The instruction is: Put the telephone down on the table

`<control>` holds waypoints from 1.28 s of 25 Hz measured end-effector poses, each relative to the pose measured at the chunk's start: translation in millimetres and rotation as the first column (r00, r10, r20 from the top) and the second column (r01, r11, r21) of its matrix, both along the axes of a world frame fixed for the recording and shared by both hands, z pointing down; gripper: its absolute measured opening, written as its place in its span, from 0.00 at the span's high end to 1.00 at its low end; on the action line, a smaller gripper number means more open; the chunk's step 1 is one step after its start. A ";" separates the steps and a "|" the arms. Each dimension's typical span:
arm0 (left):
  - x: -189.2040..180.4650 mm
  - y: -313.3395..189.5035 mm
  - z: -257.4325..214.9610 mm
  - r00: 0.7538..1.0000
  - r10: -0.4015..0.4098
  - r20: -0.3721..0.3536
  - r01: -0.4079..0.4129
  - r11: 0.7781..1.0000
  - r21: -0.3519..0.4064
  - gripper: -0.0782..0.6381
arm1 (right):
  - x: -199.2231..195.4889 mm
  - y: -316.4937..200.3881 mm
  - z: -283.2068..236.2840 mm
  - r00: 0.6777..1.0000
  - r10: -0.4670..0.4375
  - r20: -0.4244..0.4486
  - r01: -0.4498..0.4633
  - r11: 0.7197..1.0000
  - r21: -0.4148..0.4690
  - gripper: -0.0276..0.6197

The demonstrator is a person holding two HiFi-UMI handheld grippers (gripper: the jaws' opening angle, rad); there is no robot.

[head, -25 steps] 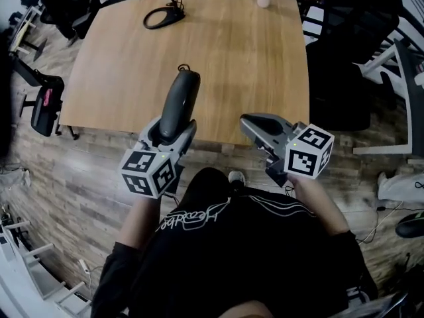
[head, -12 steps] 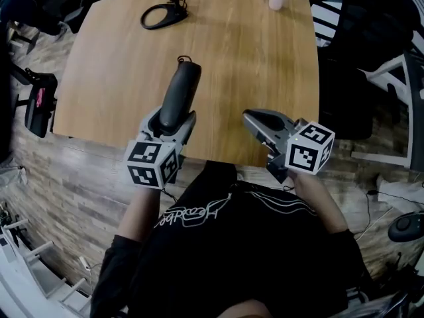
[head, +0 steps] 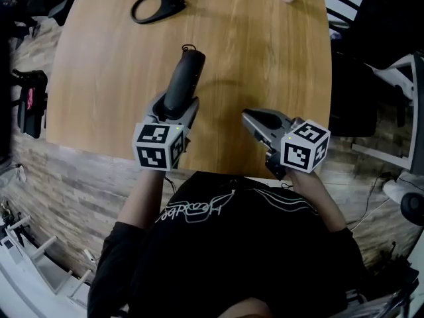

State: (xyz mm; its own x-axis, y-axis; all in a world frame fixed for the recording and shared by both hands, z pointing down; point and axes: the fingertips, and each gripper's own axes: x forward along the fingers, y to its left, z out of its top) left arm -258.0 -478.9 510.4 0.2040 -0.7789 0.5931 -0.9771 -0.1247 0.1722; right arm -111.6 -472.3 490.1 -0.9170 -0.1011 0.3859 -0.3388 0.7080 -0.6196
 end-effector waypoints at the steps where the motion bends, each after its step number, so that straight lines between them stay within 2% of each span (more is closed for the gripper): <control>1: -0.1 -3.7 5.0 1.000 0.005 -0.002 -0.005 1.000 -0.010 0.49 | -1.5 -1.2 3.8 1.000 0.001 -0.006 -0.001 1.000 -0.007 0.89; 10: 11.5 -22.1 51.2 0.999 0.034 -0.017 -0.036 0.995 -0.097 0.49 | -0.6 -13.5 35.0 0.999 0.023 -0.044 -0.025 0.998 -0.051 0.89; 21: 28.8 -25.9 81.4 0.998 0.066 0.010 -0.063 0.982 -0.177 0.49 | 14.9 -15.9 47.4 0.997 0.056 -0.055 -0.060 0.995 -0.083 0.89; 24: 34.0 -28.3 86.3 0.996 0.082 0.042 -0.072 0.976 -0.203 0.49 | 20.3 -16.7 49.2 0.996 0.063 -0.058 -0.068 0.994 -0.084 0.89; 29: 37.0 -28.6 97.7 0.982 0.110 0.156 -0.072 0.971 -0.229 0.49 | 24.8 -17.6 50.6 0.996 0.076 -0.053 -0.080 0.993 -0.087 0.89; 32: 37.1 -27.4 103.8 0.974 0.114 0.198 -0.066 0.970 -0.232 0.49 | 26.7 -15.4 50.6 0.996 0.078 -0.052 -0.082 0.993 -0.089 0.89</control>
